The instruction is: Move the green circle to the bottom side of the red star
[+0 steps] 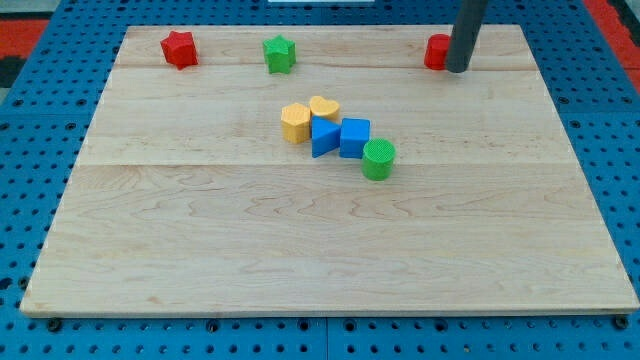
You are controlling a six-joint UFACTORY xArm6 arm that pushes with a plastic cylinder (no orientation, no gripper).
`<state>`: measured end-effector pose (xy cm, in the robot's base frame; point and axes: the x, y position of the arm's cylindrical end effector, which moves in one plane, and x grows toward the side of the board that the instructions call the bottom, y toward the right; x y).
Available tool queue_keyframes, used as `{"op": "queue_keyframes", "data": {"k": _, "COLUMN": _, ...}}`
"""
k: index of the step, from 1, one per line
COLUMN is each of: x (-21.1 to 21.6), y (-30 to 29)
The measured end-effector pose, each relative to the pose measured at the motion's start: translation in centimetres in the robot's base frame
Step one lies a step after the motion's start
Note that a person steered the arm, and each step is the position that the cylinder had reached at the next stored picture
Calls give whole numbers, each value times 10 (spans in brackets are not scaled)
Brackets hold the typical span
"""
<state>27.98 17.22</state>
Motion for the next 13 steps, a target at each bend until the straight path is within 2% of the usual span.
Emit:
{"op": "queue_keyframes", "data": {"k": 2, "x": 2, "y": -41}}
{"op": "queue_keyframes", "data": {"k": 4, "x": 55, "y": -127}}
{"op": "queue_keyframes", "data": {"k": 5, "x": 55, "y": -147}}
{"op": "queue_keyframes", "data": {"k": 6, "x": 62, "y": -57}}
{"op": "queue_keyframes", "data": {"k": 7, "x": 103, "y": 6}}
{"op": "queue_keyframes", "data": {"k": 8, "x": 99, "y": 21}}
{"op": "queue_keyframes", "data": {"k": 10, "x": 103, "y": 18}}
{"op": "queue_keyframes", "data": {"k": 12, "x": 198, "y": 12}}
{"op": "queue_keyframes", "data": {"k": 13, "x": 184, "y": -58}}
